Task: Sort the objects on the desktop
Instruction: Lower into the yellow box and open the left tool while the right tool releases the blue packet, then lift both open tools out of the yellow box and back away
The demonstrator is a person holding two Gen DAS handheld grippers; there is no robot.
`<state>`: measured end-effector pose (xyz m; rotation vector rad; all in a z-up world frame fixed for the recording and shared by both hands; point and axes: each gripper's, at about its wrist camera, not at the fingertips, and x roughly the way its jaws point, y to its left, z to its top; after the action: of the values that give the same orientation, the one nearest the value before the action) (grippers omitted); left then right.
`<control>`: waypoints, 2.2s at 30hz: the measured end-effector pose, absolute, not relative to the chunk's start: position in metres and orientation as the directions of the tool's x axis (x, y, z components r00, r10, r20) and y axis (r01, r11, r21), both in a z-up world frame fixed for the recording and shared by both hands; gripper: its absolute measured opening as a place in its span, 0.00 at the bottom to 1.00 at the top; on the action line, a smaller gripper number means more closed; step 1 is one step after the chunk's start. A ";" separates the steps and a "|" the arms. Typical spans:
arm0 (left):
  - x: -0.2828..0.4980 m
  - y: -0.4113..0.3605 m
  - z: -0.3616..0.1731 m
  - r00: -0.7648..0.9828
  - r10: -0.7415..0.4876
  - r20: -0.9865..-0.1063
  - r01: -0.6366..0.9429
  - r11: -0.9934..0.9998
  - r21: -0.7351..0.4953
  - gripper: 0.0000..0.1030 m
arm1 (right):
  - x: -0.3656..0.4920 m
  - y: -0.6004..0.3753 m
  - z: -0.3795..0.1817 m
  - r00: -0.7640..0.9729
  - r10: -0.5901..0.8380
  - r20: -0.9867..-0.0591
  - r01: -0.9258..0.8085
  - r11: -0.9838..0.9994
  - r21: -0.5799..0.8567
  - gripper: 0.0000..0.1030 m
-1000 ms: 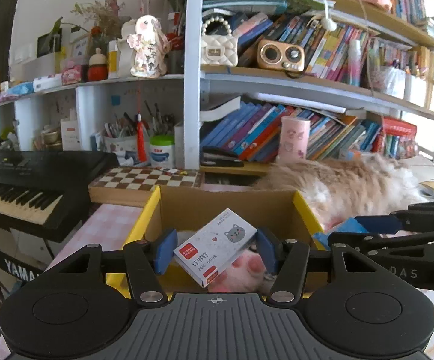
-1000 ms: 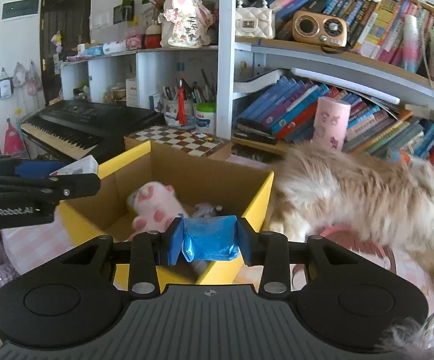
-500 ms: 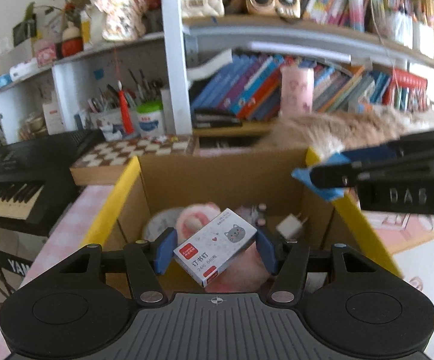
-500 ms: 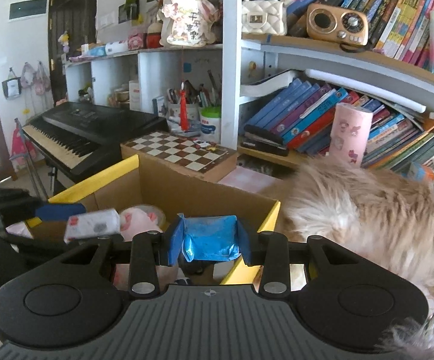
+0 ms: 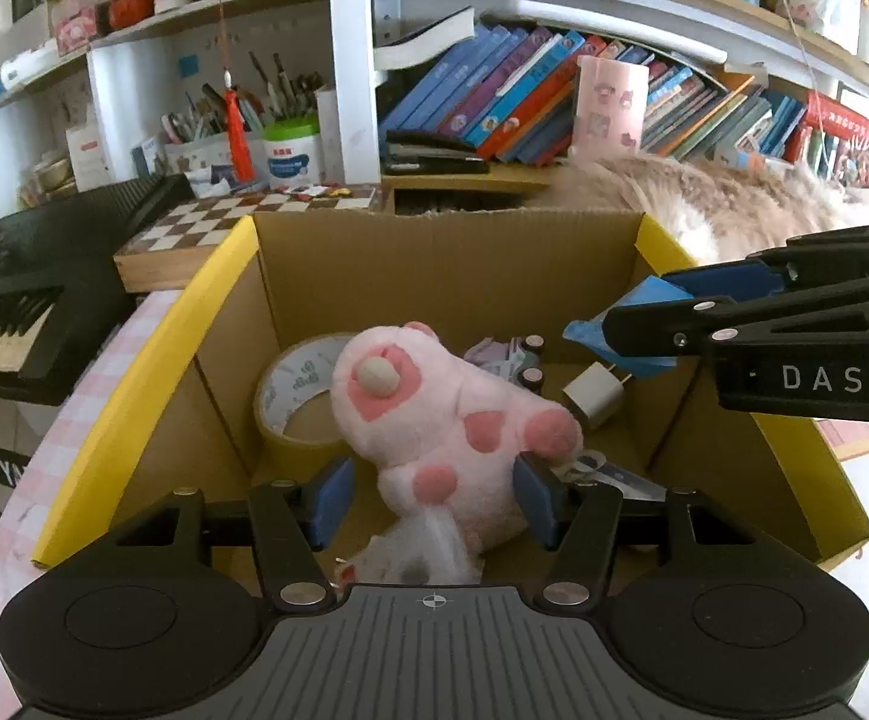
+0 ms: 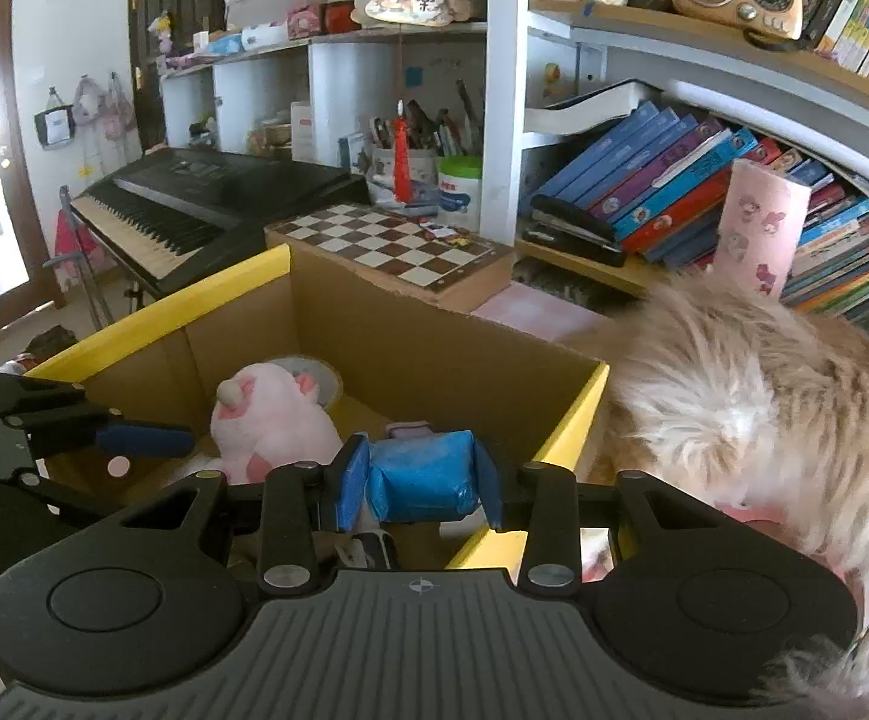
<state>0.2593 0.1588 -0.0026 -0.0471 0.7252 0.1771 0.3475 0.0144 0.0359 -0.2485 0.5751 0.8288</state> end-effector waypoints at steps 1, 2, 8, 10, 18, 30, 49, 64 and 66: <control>0.260 0.159 -0.003 0.731 0.155 -0.665 -0.185 0.982 0.025 0.69 | 0.348 0.015 0.035 0.533 0.624 -0.572 -0.755 0.655 0.012 0.34; 0.261 0.159 -0.004 0.727 0.172 -0.665 -0.198 0.979 0.036 0.75 | 0.350 0.016 0.034 0.529 0.626 -0.573 -0.758 0.652 0.012 0.34; 0.252 0.160 0.005 0.769 0.192 -0.610 -0.228 0.973 0.018 0.84 | 0.357 0.020 0.031 0.513 0.634 -0.579 -0.774 0.634 0.008 0.34; 0.245 0.160 0.012 0.799 0.209 -0.564 -0.255 0.967 -0.002 0.86 | 0.359 0.021 0.030 0.509 0.637 -0.579 -0.777 0.629 0.009 0.34; 0.228 0.159 0.033 0.828 0.327 -0.455 -0.341 0.938 0.054 0.86 | 0.359 0.027 0.027 0.513 0.636 -0.577 -0.787 0.617 -0.020 0.34; 0.210 0.154 0.032 0.817 0.361 -0.450 -0.378 0.924 0.055 0.86 | 0.348 0.060 0.006 0.505 0.555 -0.661 -0.847 0.465 -0.257 0.35; 0.176 0.146 0.046 0.855 0.336 -0.396 -0.359 0.933 0.018 0.87 | 0.319 0.034 0.036 0.584 0.585 -0.564 -0.793 0.559 -0.242 0.58; 0.136 0.119 0.054 0.910 0.201 -0.362 -0.203 0.979 0.032 0.88 | 0.267 -0.029 0.048 0.722 0.463 -0.514 -0.607 0.780 -0.152 0.61; 0.125 0.118 0.054 0.912 0.193 -0.363 -0.195 0.980 0.031 0.88 | 0.256 -0.036 0.047 0.738 0.445 -0.506 -0.577 0.806 -0.133 0.62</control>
<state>0.1248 0.1176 0.0541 -0.0062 0.3734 0.1998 0.2557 -0.0355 0.0474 -0.2918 0.4766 0.5698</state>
